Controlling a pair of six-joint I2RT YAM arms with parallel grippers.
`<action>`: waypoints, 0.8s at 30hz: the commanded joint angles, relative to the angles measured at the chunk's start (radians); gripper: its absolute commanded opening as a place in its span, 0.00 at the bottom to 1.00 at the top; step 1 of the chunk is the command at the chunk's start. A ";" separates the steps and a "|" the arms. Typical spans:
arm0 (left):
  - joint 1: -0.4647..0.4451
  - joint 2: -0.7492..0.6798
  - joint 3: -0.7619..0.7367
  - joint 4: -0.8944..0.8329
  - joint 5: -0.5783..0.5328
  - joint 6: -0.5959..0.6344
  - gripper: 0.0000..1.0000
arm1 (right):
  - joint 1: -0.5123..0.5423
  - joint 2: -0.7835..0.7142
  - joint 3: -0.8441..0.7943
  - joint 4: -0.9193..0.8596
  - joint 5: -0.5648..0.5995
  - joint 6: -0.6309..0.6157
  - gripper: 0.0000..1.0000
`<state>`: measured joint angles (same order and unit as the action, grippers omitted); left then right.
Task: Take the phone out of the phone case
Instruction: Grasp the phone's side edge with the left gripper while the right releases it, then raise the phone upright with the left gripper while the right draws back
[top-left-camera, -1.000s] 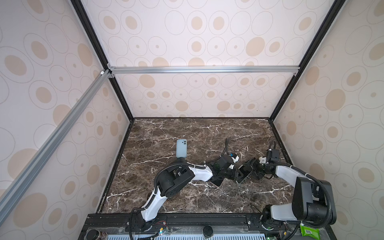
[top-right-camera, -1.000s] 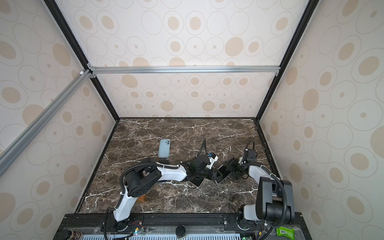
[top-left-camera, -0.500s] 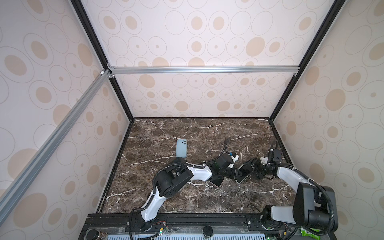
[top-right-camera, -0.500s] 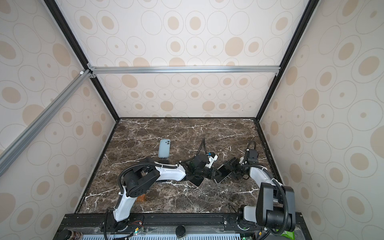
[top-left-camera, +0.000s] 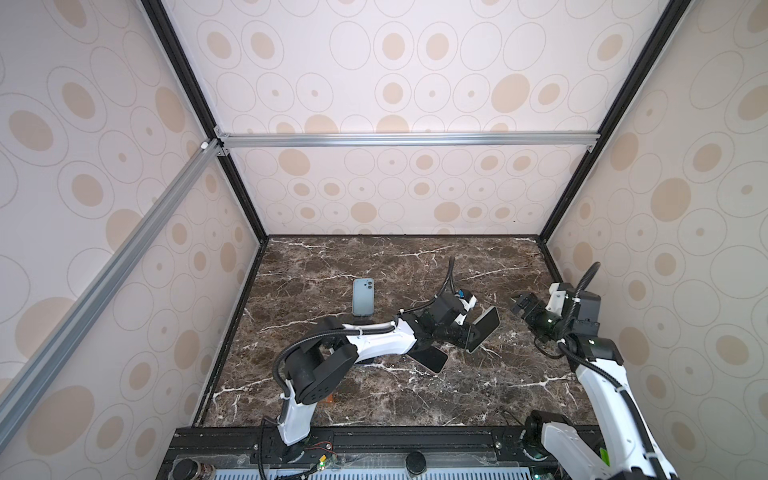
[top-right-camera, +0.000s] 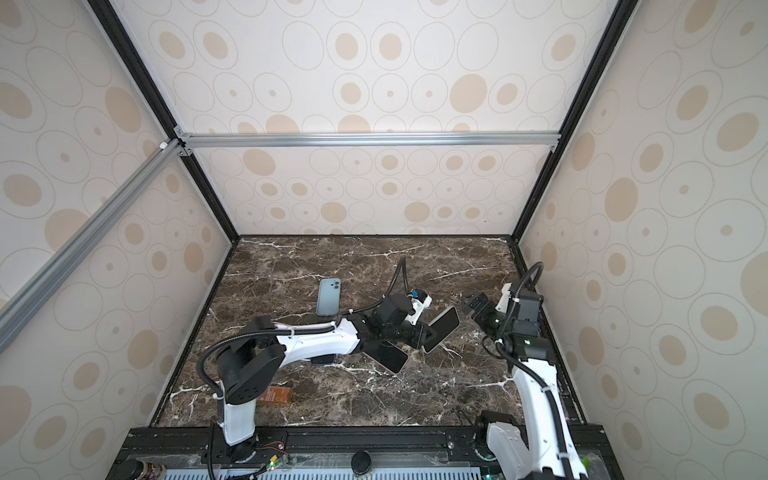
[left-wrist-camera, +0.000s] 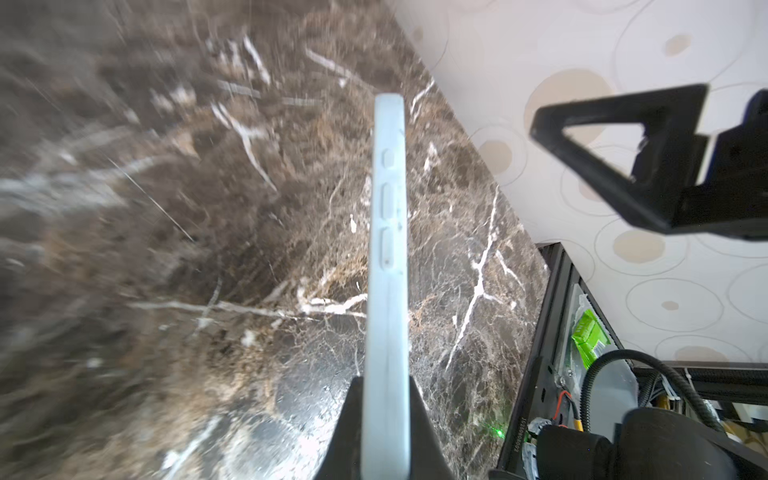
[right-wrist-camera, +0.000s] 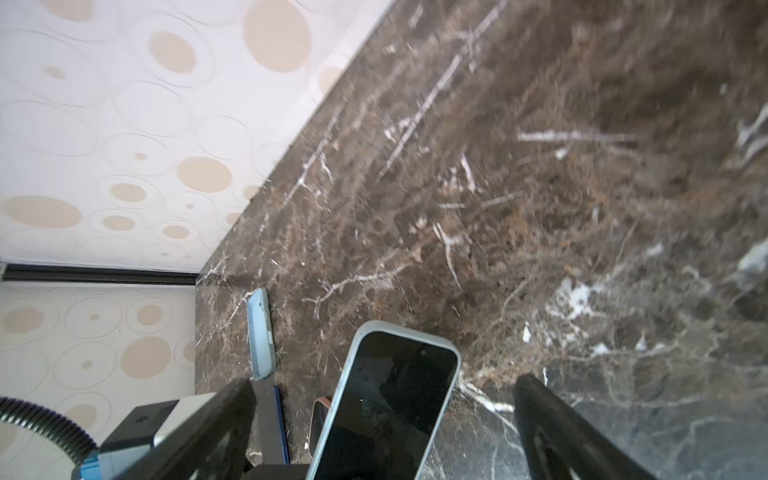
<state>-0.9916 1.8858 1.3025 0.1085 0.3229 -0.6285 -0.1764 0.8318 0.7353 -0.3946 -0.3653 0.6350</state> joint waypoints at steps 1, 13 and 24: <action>0.041 -0.134 0.051 -0.012 -0.031 0.114 0.00 | -0.003 -0.061 0.028 0.045 0.004 -0.137 1.00; 0.215 -0.504 -0.143 0.067 0.114 0.283 0.00 | -0.001 -0.042 0.074 0.434 -0.559 -0.046 0.89; 0.292 -0.753 -0.278 0.077 0.327 0.483 0.00 | 0.235 0.048 0.217 0.428 -0.649 -0.221 0.84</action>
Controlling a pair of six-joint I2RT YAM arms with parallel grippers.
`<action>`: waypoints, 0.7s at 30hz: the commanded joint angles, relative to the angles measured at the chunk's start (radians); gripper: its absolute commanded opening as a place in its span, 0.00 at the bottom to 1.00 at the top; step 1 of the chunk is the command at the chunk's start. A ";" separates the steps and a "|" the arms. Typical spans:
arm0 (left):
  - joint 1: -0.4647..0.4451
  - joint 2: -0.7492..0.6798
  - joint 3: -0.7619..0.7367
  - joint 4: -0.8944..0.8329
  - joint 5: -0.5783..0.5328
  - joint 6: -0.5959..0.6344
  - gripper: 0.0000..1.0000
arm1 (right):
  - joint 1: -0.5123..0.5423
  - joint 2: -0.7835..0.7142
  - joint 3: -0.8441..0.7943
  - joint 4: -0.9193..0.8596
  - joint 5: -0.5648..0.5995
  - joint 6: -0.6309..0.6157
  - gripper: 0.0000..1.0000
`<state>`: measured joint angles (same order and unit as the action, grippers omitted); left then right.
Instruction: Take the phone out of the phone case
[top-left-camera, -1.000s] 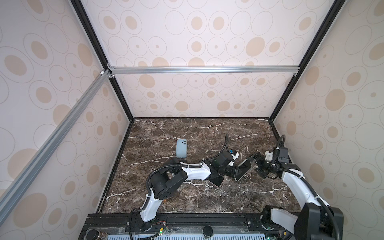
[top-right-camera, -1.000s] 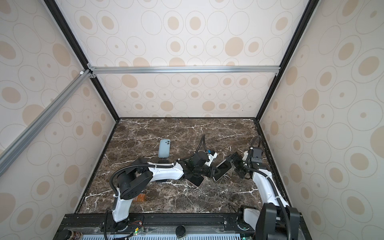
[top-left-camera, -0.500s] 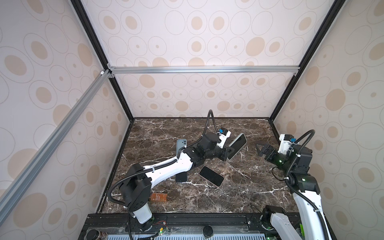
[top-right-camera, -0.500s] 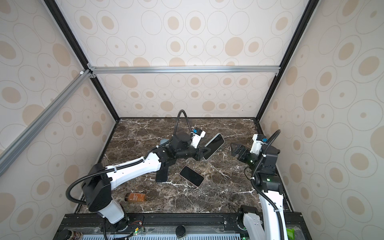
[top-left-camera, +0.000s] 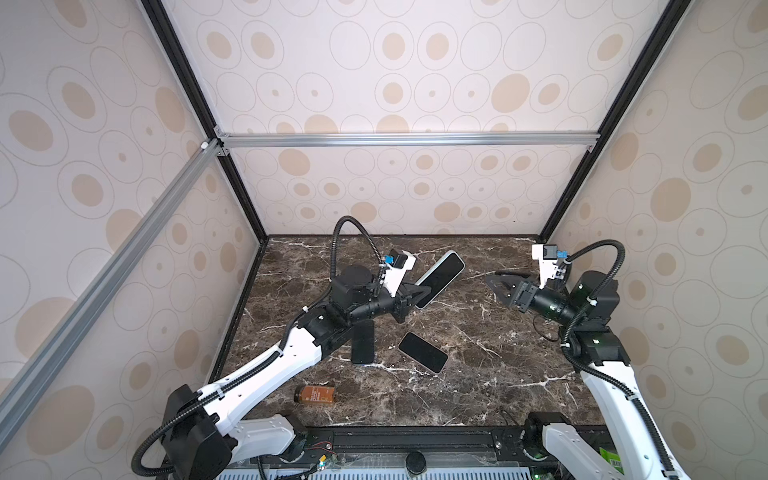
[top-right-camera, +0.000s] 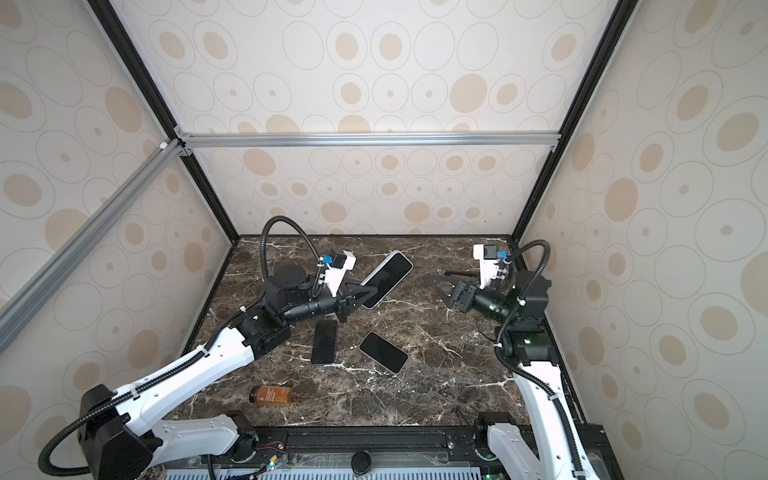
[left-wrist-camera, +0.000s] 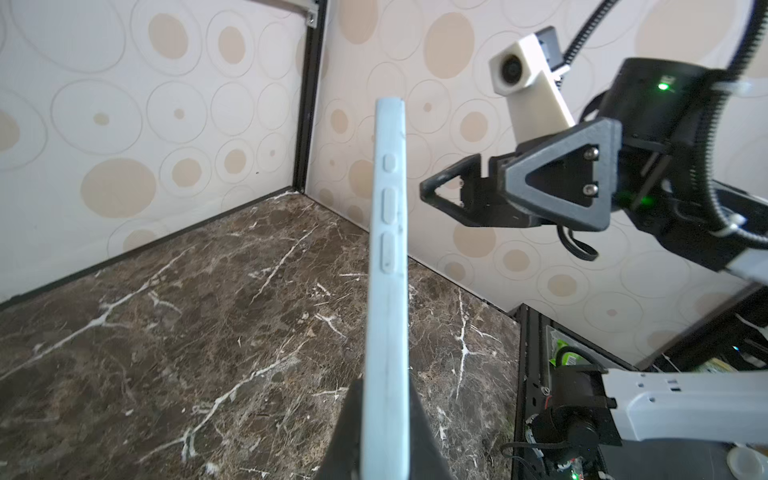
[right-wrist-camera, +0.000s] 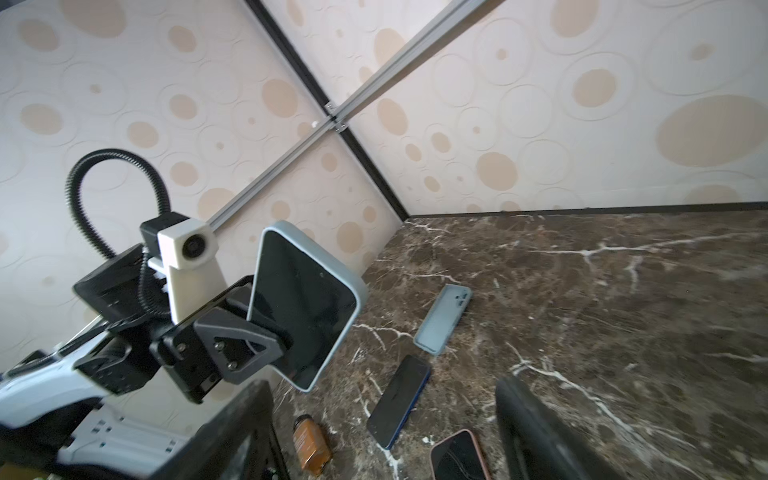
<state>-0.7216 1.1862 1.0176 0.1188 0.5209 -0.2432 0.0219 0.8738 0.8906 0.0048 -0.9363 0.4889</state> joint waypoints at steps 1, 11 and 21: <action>0.027 -0.068 -0.001 0.068 0.161 0.111 0.00 | 0.047 0.015 0.073 0.050 -0.105 -0.075 0.83; 0.076 -0.105 -0.032 0.115 0.428 0.188 0.00 | 0.200 0.062 0.215 -0.016 -0.239 -0.179 0.78; 0.084 -0.076 0.018 0.062 0.511 0.302 0.00 | 0.341 0.104 0.264 -0.065 -0.255 -0.198 0.72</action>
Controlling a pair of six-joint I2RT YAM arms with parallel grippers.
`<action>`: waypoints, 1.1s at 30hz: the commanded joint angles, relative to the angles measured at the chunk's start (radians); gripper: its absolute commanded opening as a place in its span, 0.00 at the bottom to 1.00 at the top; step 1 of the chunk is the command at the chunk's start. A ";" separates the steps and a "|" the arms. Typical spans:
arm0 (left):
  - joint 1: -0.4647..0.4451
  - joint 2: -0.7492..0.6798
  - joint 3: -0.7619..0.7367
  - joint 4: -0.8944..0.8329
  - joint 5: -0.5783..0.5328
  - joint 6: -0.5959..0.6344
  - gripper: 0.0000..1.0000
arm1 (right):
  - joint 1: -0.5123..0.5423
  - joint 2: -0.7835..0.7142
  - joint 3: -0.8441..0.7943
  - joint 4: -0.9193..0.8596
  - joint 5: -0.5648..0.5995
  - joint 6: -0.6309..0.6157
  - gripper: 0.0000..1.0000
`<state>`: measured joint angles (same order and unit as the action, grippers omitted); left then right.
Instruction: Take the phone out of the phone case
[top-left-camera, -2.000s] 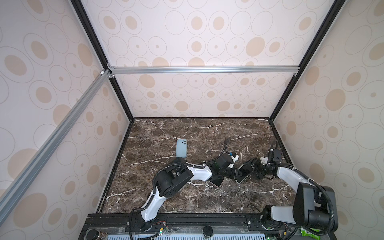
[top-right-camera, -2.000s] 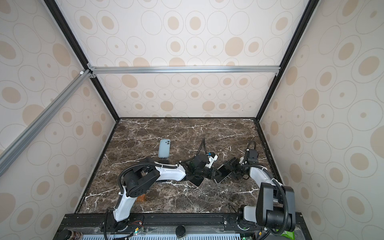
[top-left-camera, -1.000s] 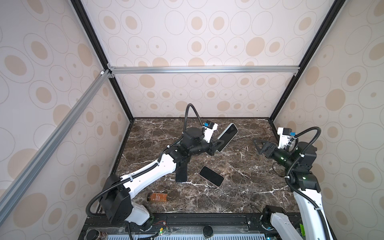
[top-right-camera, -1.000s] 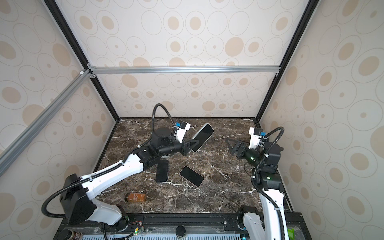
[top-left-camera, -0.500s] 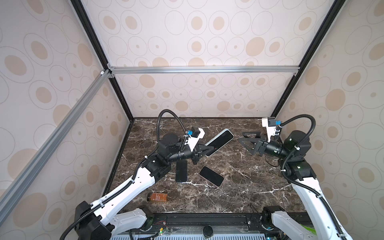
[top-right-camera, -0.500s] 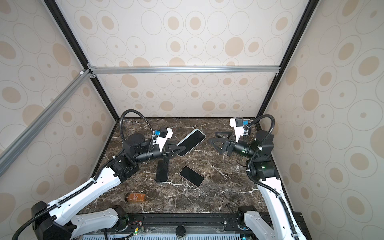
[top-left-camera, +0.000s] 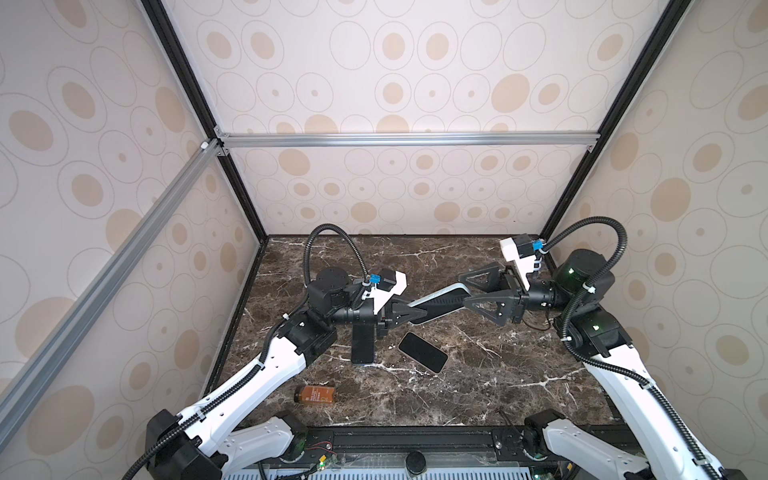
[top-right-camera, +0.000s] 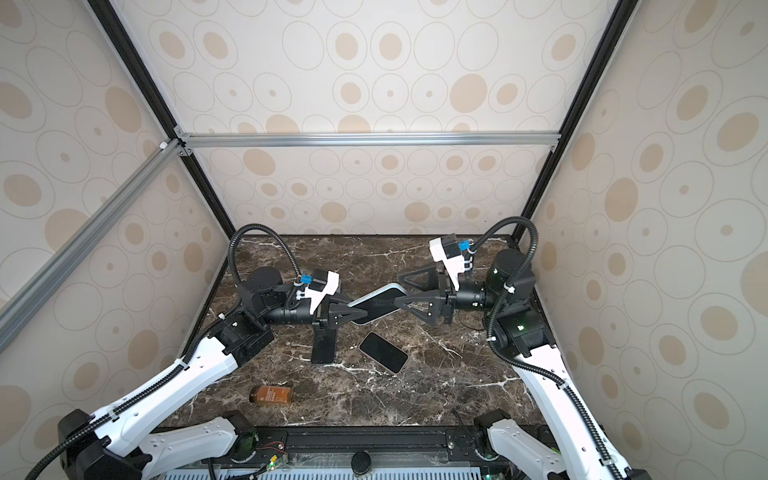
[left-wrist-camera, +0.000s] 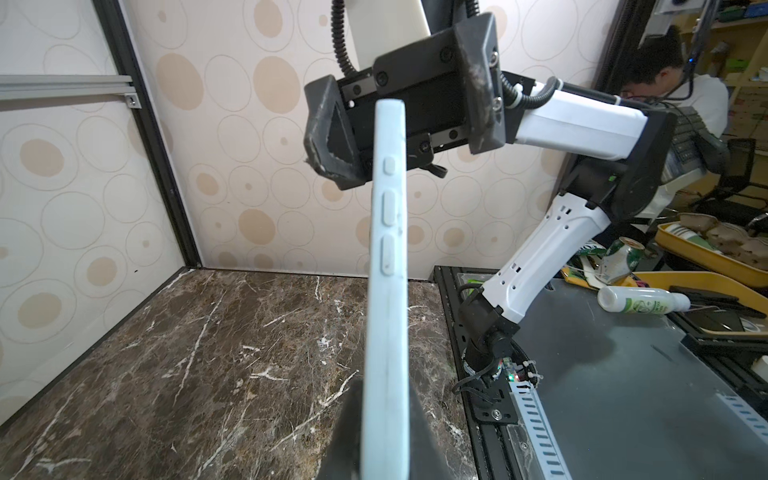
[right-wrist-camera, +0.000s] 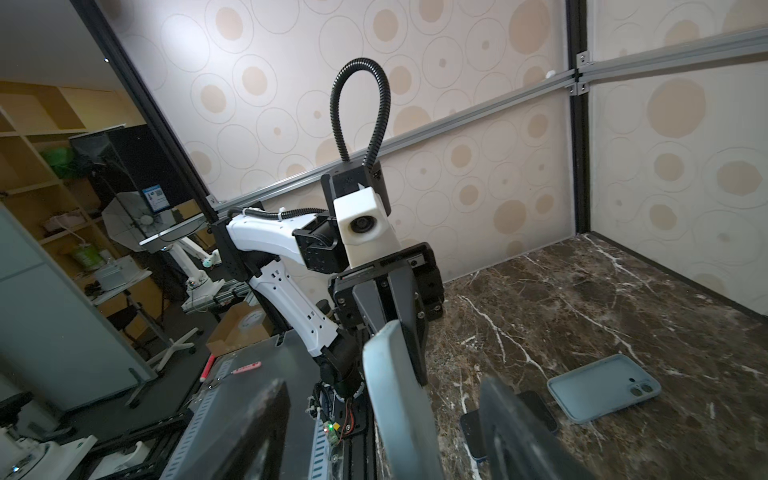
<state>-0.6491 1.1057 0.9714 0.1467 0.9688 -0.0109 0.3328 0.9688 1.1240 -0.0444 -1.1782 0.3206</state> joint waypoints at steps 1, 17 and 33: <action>0.011 0.008 0.070 0.030 0.068 0.072 0.00 | 0.038 0.015 0.035 -0.022 -0.010 -0.032 0.71; 0.011 -0.003 0.058 0.079 0.077 0.055 0.00 | 0.095 0.057 0.032 0.075 -0.007 0.078 0.34; 0.012 -0.029 0.075 0.029 -0.083 0.137 0.00 | 0.097 0.058 0.029 0.088 0.120 0.331 0.15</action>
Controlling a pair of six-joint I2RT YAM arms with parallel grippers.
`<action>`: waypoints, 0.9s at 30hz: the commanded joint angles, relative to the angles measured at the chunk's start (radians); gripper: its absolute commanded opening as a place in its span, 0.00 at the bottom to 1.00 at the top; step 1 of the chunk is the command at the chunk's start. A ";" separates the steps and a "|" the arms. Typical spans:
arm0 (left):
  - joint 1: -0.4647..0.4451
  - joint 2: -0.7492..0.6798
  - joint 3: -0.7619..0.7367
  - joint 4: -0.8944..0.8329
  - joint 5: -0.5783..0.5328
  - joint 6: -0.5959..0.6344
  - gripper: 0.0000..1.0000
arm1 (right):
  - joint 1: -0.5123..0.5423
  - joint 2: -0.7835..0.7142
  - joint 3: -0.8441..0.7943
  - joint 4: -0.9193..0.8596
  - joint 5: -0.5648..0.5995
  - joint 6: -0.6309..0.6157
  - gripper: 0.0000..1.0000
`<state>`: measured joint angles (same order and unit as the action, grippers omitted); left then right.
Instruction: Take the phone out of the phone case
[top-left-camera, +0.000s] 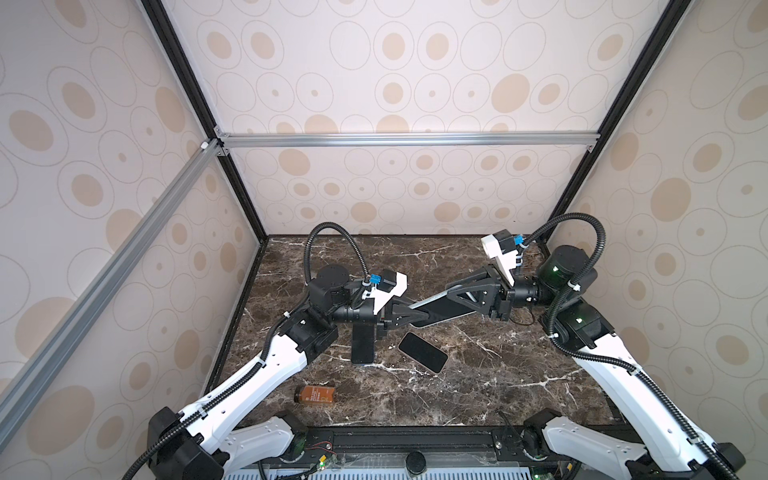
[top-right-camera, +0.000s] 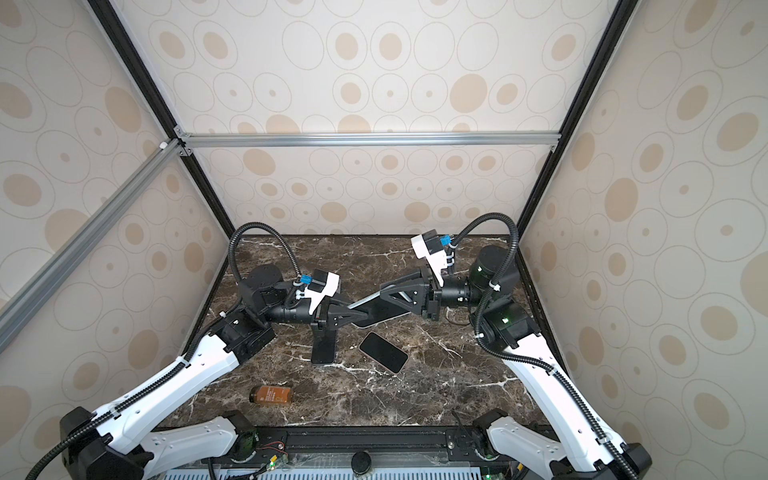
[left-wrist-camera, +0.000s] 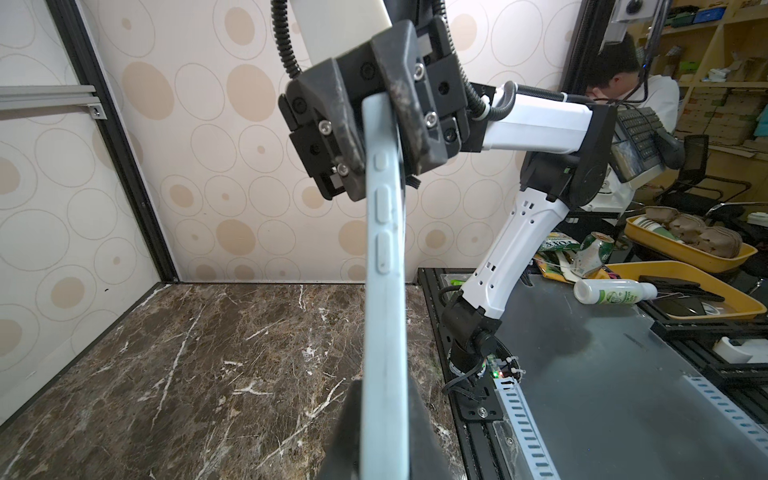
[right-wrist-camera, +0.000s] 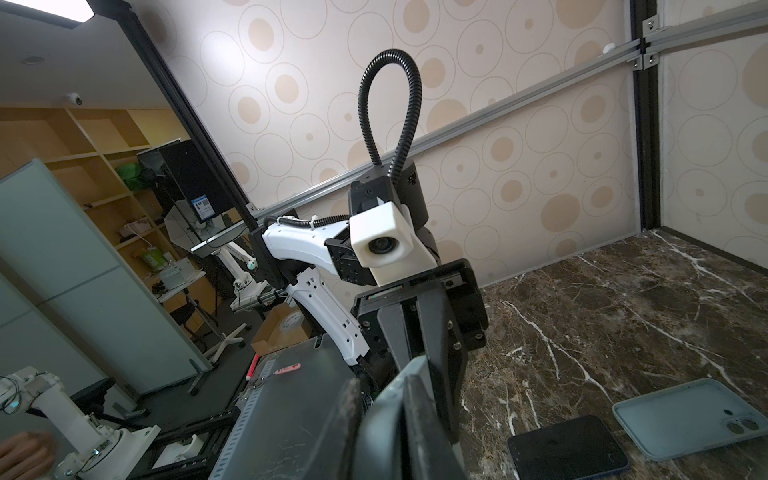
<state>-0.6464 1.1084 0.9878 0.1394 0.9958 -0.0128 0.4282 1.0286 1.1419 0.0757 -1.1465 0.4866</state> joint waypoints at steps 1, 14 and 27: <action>0.009 -0.033 0.065 0.019 -0.132 0.157 0.00 | 0.002 -0.002 0.011 -0.040 0.096 0.177 0.15; 0.009 -0.054 0.079 -0.078 -0.283 0.262 0.00 | 0.001 0.043 0.011 0.055 0.139 0.410 0.19; 0.010 -0.106 -0.009 0.018 -0.272 0.176 0.00 | -0.002 -0.012 0.038 0.084 0.234 0.308 0.60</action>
<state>-0.6460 1.0393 0.9840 0.0246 0.7612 0.1646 0.4248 1.0691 1.1481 0.1619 -0.9836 0.8272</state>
